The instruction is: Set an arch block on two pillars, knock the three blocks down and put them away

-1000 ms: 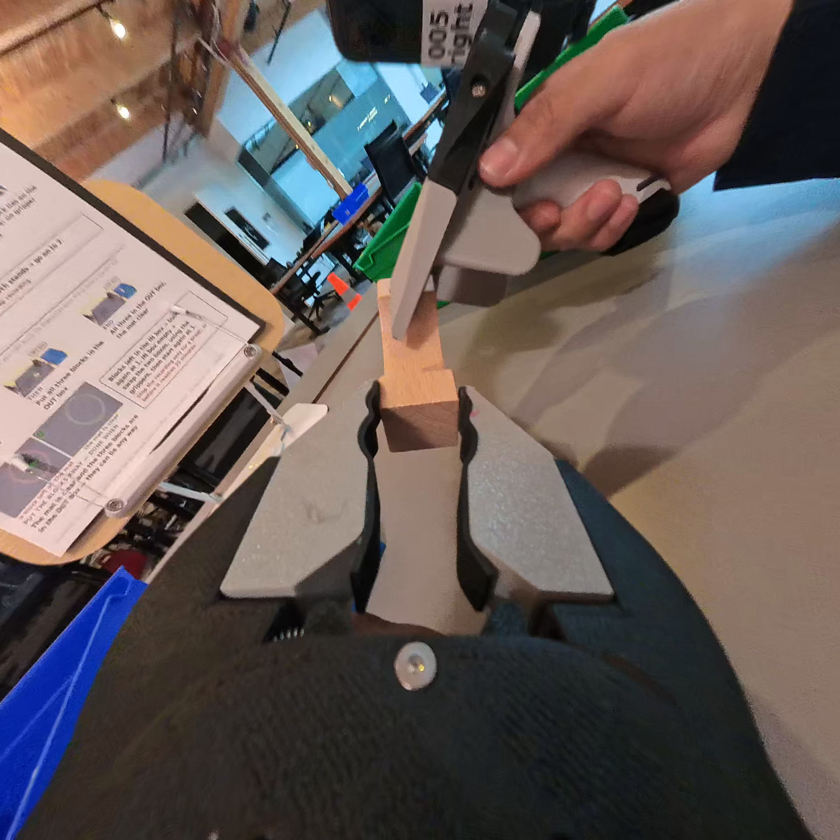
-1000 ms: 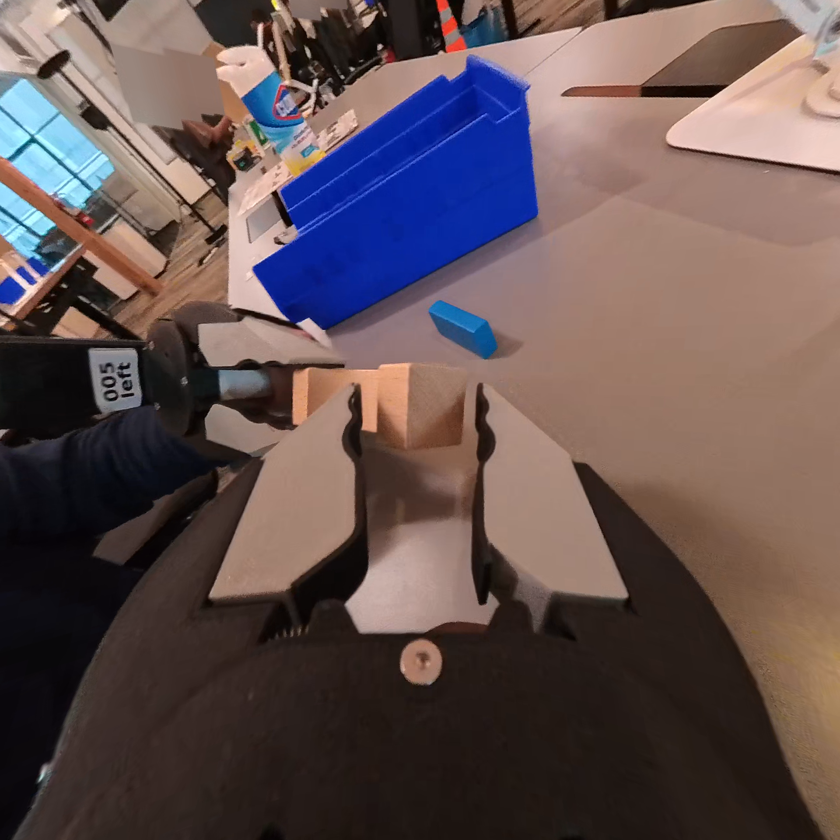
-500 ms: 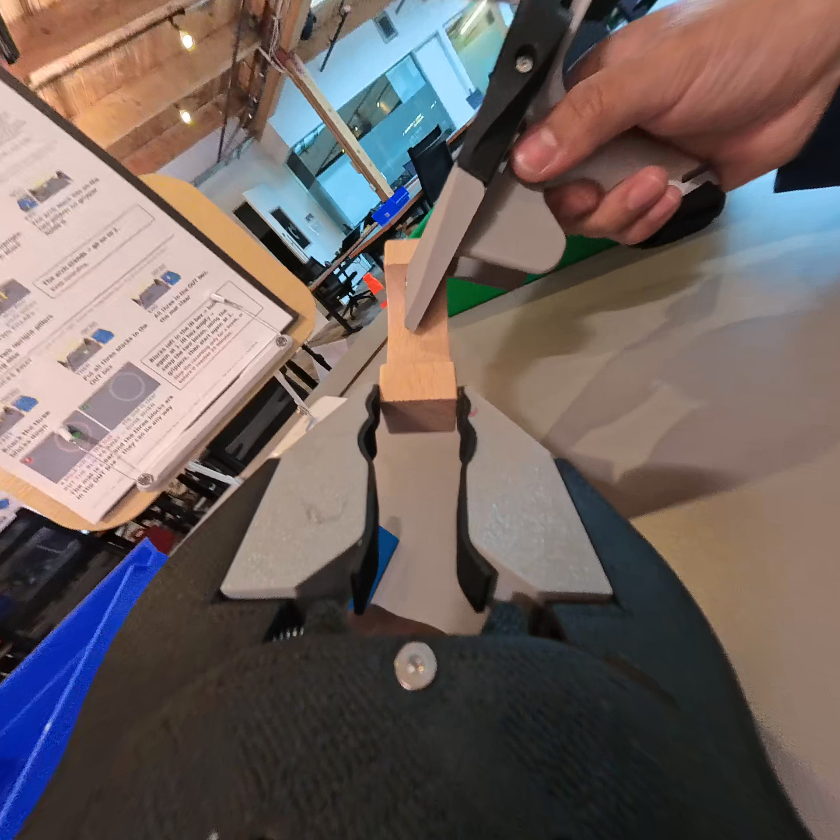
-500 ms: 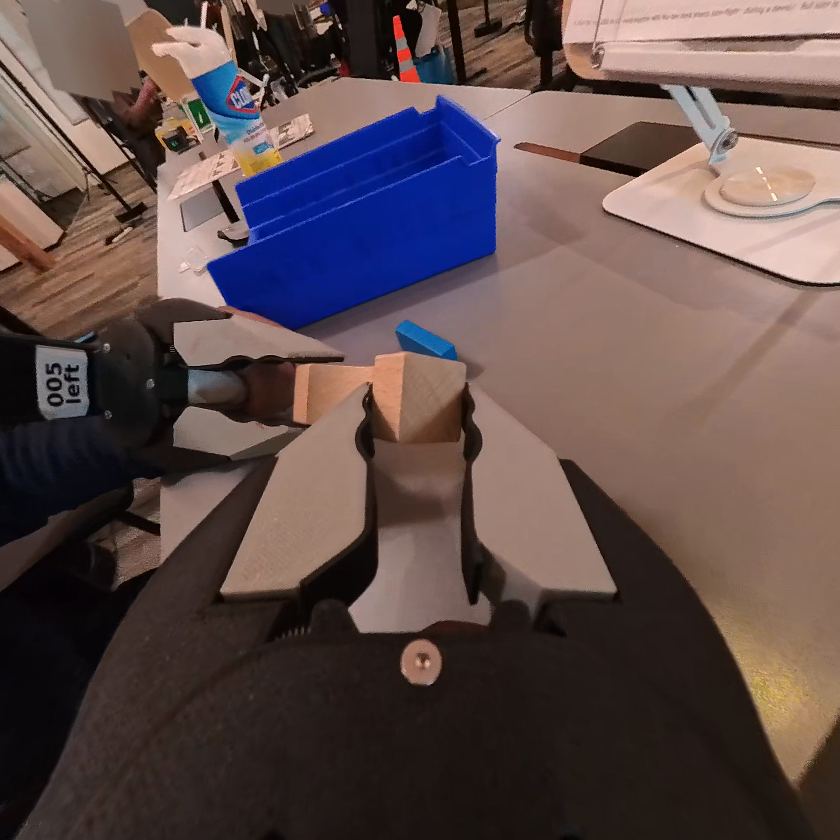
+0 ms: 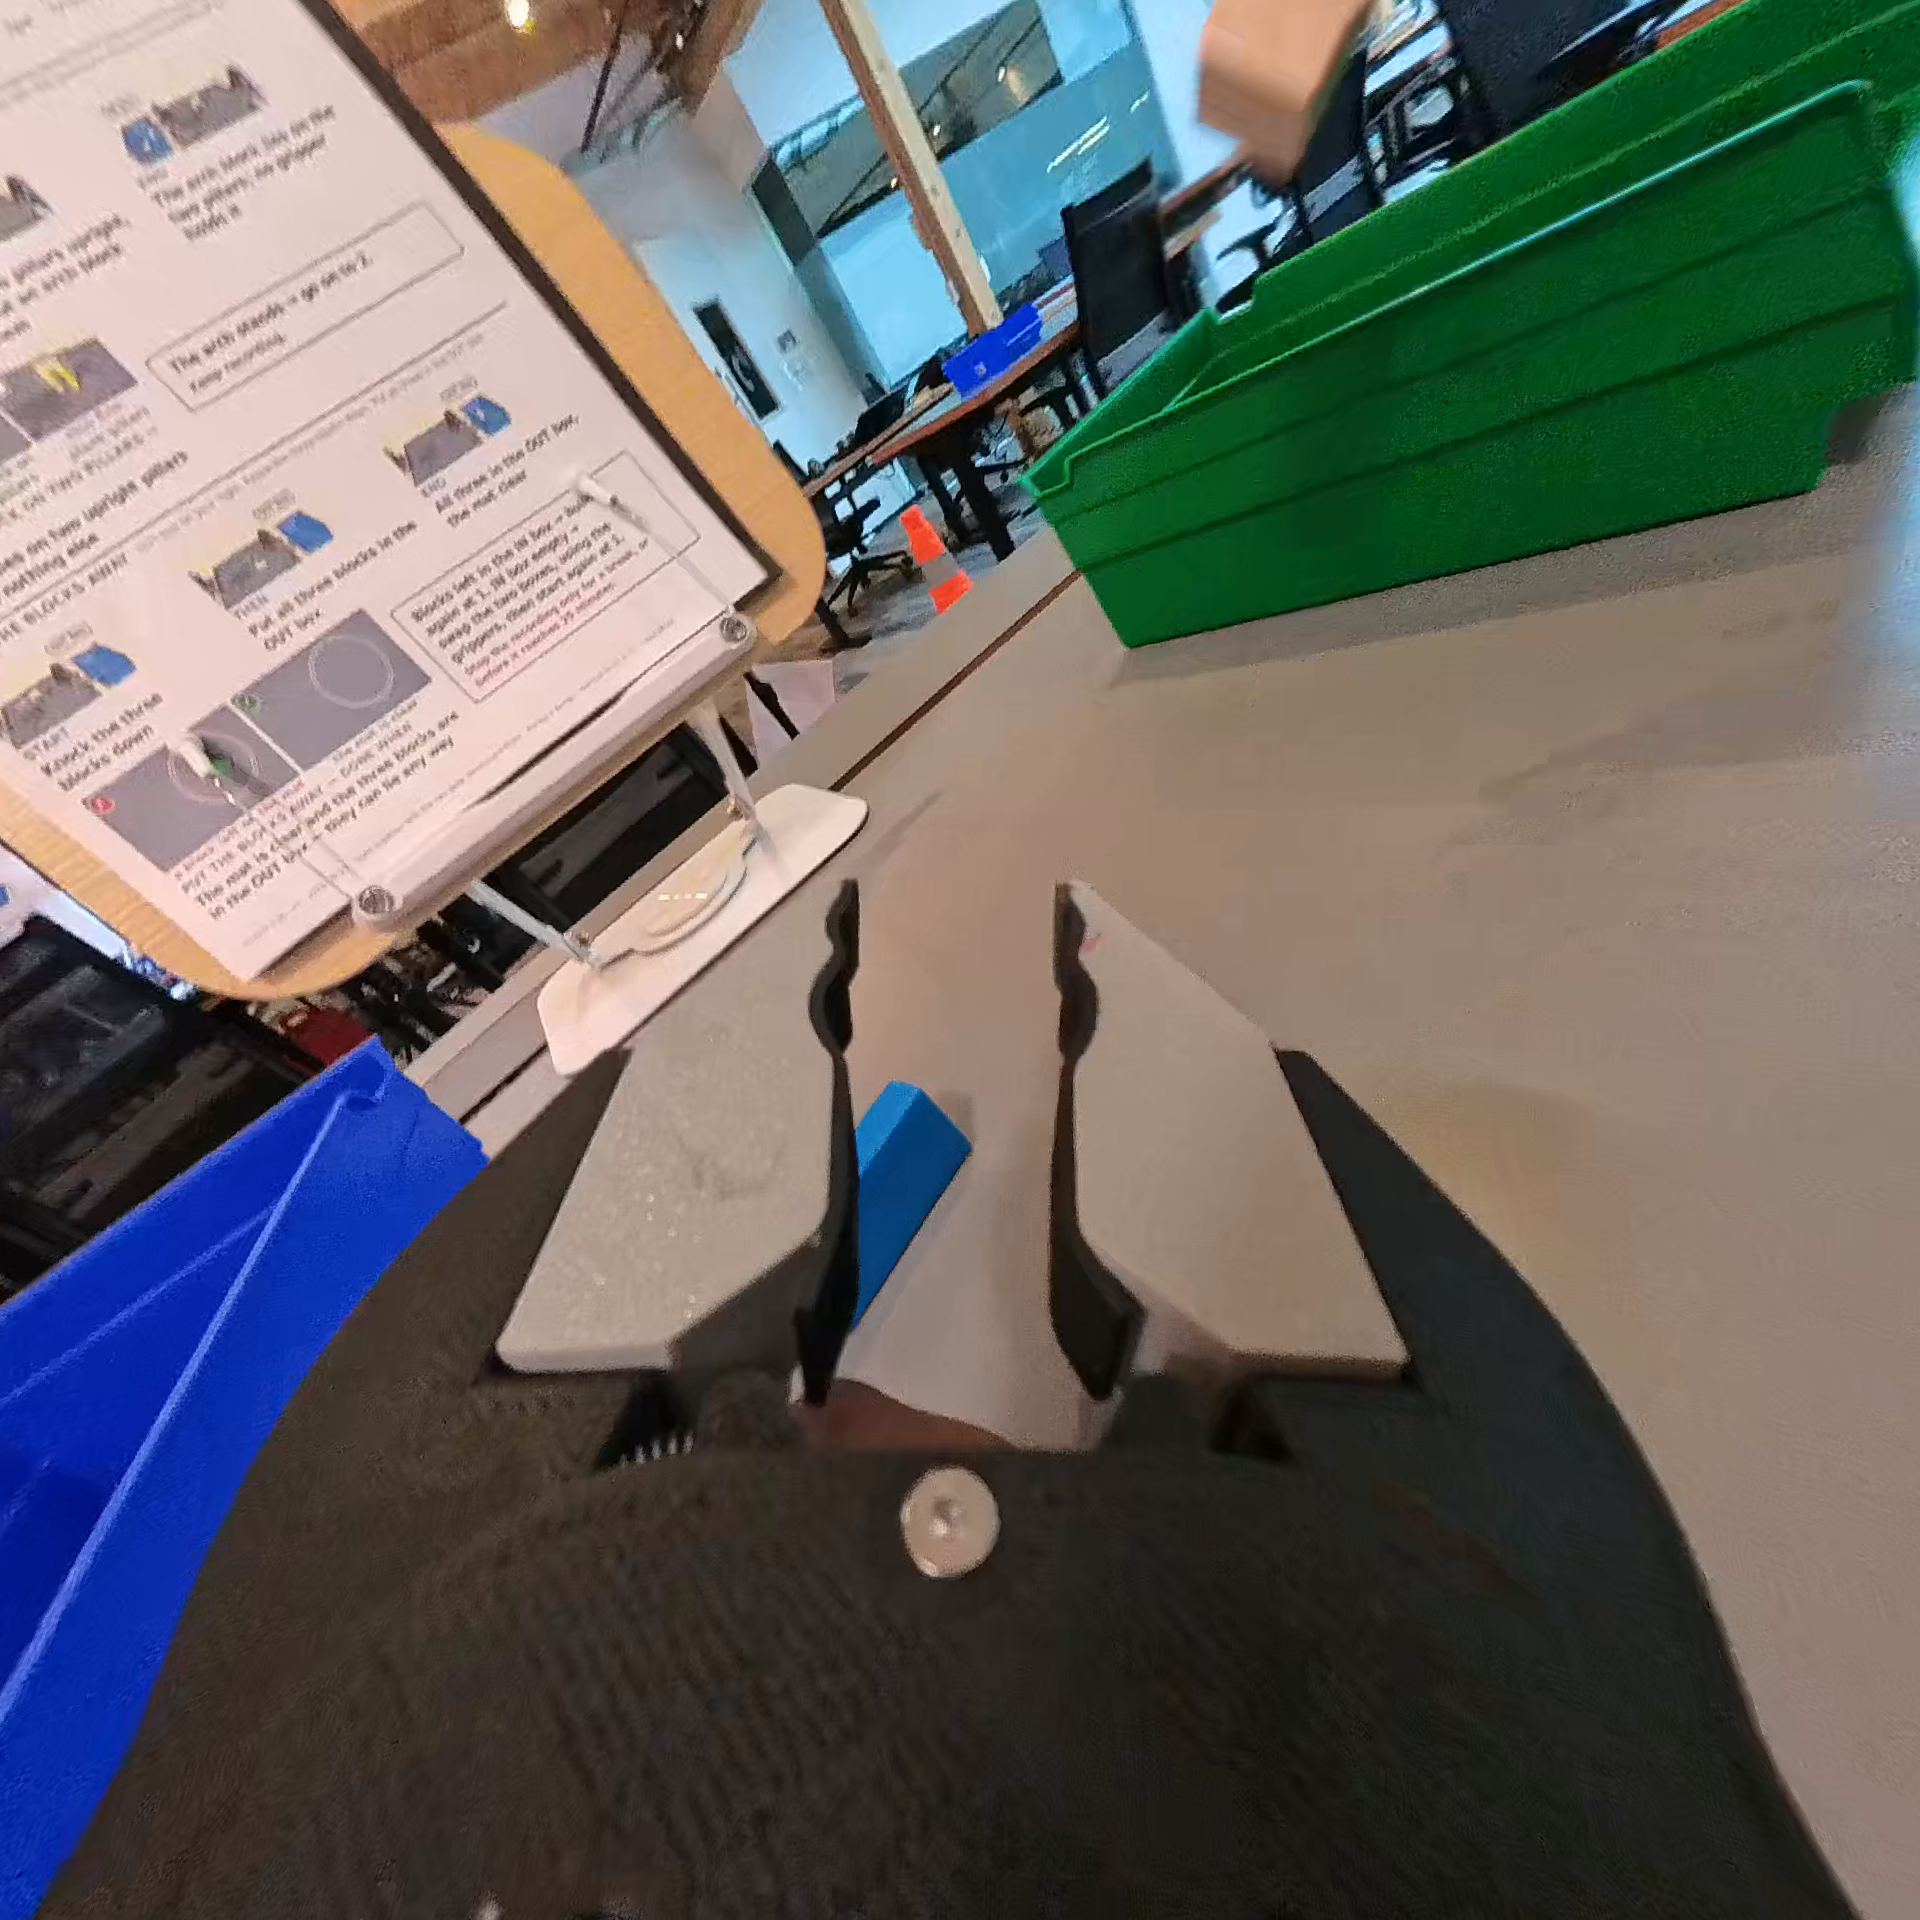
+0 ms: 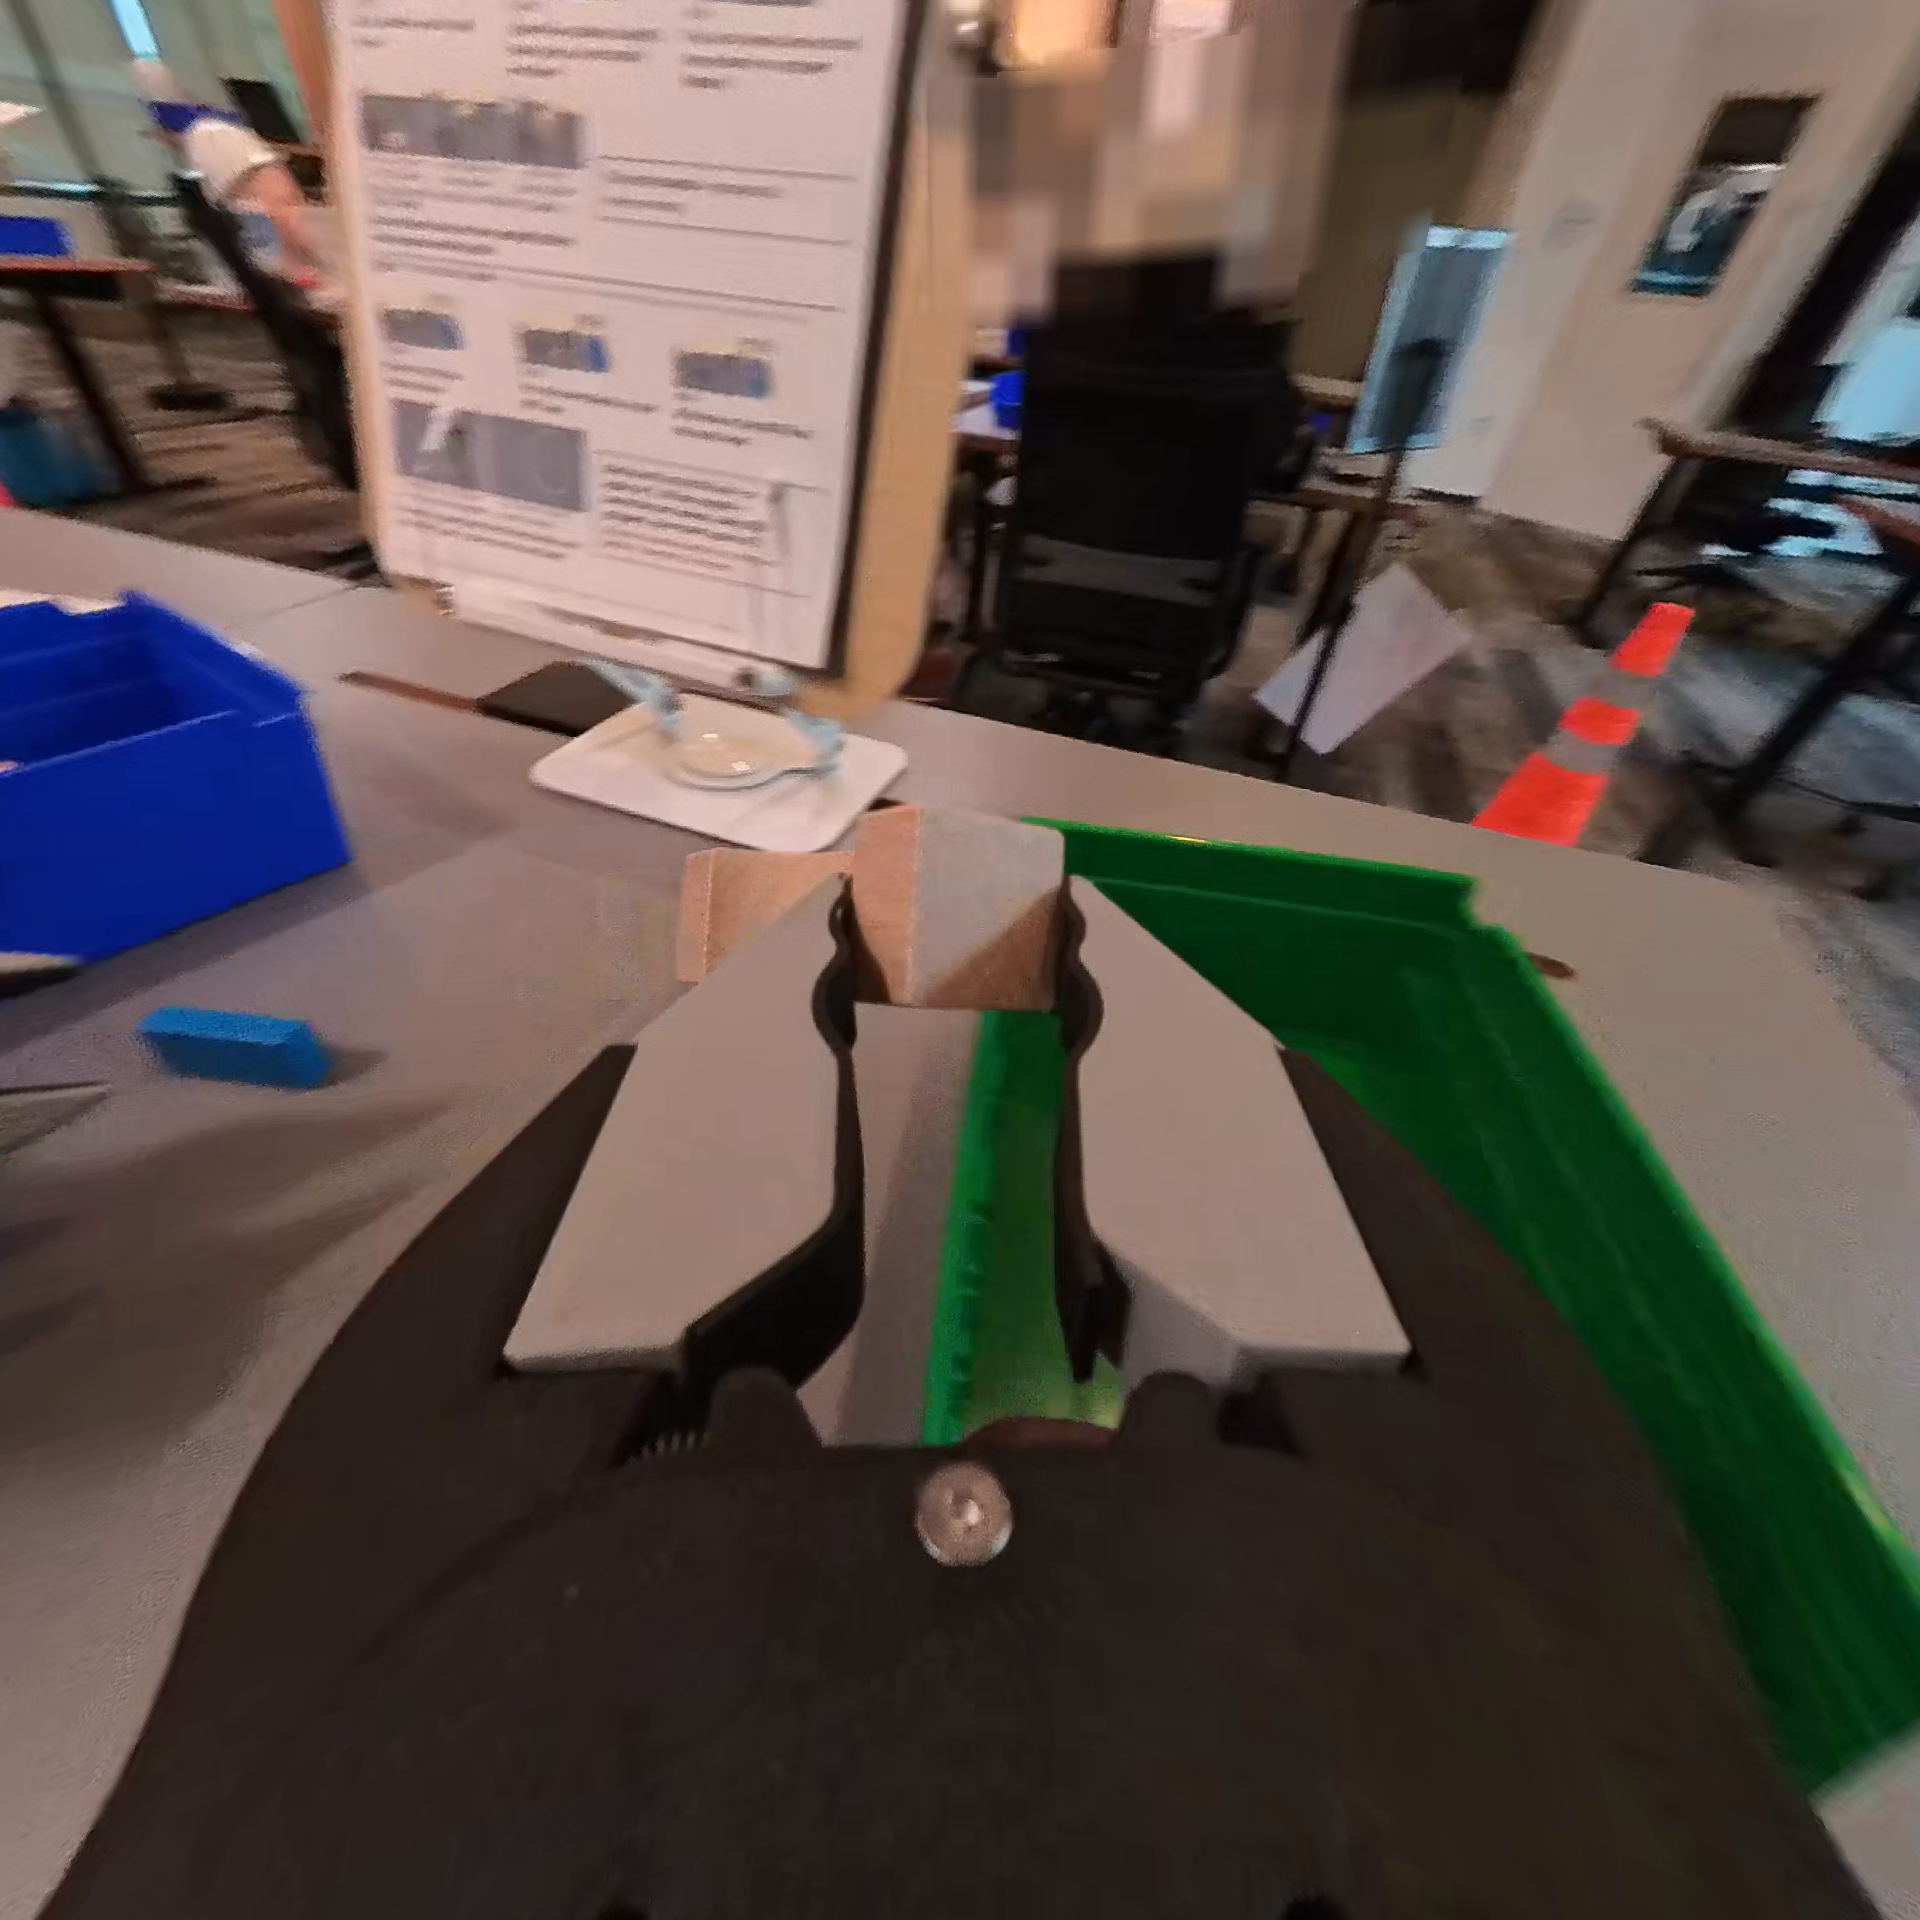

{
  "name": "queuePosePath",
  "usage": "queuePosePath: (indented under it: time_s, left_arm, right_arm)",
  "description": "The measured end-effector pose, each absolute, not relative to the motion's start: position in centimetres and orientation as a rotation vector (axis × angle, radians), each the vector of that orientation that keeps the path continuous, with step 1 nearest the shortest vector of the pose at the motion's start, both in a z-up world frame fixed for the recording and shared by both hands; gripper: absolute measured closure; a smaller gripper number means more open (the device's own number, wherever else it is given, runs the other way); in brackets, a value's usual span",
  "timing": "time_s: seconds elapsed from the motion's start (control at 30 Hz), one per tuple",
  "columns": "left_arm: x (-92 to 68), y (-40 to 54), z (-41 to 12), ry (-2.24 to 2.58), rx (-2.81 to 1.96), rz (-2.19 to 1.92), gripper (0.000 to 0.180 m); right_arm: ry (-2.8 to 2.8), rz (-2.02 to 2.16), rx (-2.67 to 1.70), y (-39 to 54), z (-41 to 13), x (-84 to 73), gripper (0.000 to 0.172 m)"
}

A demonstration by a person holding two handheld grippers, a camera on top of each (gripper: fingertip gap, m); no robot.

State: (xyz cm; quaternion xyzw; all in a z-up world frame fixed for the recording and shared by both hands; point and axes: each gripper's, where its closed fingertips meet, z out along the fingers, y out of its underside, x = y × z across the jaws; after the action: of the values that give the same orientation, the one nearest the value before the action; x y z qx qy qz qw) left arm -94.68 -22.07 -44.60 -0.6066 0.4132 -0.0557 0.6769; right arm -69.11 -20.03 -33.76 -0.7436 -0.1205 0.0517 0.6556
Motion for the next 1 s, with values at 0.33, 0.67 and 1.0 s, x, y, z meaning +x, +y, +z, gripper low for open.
queuePosePath:
  time_s: [0.33, 0.67, 1.0]
  left_arm:
    - [-97.0, -19.6, -46.1, 0.727, -1.635, -0.31, 0.134]
    - [-98.1, -18.6, -46.9, 0.628, -1.751, -0.411, 0.125]
    - [-98.7, -17.3, -49.3, 0.724, -1.901, -0.401, 0.122]
  right_arm:
    - [0.046, -0.008, -2.077, -17.4, -45.5, -56.6, 0.134]
    - [-0.014, 0.157, -1.821, -18.9, -38.0, -60.5, 0.132]
    - [-0.202, 0.341, -1.787, -18.8, -36.6, -67.7, 0.132]
